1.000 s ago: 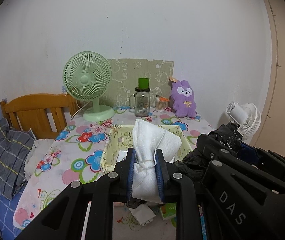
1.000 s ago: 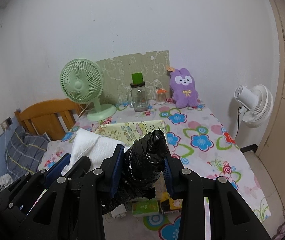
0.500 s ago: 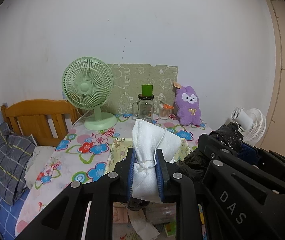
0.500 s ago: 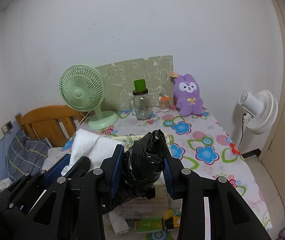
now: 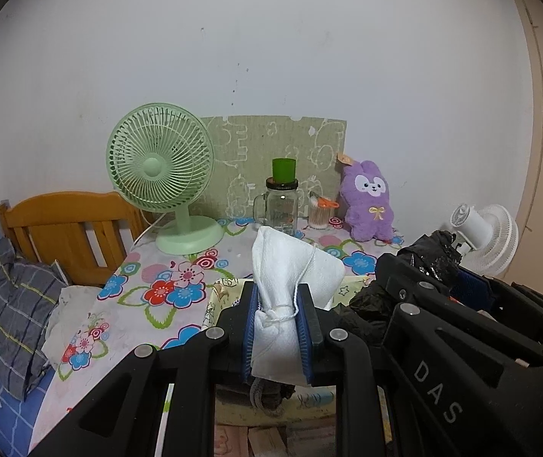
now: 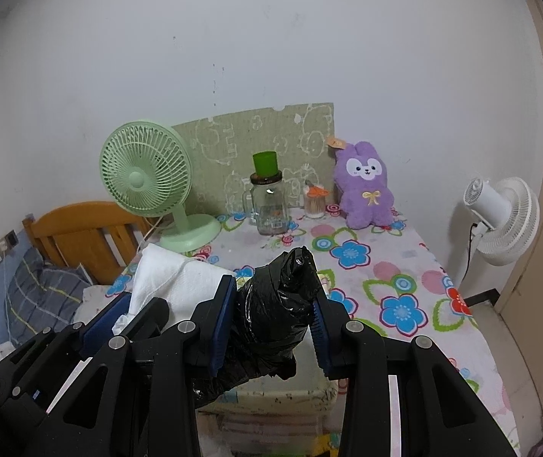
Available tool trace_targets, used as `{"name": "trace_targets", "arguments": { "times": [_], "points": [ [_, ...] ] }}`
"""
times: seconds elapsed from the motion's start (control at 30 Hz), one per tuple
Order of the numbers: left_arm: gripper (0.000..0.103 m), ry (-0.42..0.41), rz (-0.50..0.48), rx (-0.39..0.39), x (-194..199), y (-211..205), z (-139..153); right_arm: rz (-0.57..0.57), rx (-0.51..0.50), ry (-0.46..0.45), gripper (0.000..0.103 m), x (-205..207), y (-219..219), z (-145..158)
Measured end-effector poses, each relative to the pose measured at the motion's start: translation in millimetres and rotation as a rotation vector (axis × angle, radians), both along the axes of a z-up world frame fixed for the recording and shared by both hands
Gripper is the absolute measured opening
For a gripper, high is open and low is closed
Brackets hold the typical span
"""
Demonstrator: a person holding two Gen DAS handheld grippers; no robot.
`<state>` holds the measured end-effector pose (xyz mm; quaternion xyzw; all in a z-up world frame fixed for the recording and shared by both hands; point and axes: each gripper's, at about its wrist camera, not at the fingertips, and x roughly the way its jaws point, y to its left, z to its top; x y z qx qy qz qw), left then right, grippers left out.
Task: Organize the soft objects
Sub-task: 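Lift and carry the white cloth and black bundle over the fabric basket with both tools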
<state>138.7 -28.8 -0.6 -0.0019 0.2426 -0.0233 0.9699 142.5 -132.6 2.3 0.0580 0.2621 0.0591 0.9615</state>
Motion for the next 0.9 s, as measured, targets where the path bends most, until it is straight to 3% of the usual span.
{"name": "trace_targets", "arguments": {
  "times": [0.73,0.9],
  "points": [
    [0.019,0.181,0.021,-0.013,75.9,6.8,-48.2,0.0,0.009,0.119,0.041,78.4,8.4,-46.5],
    [0.027,0.236,0.026,-0.011,88.0,7.4,-62.3,-0.008,0.008,0.147,0.041,92.8,7.7,-57.3]
  ]
}}
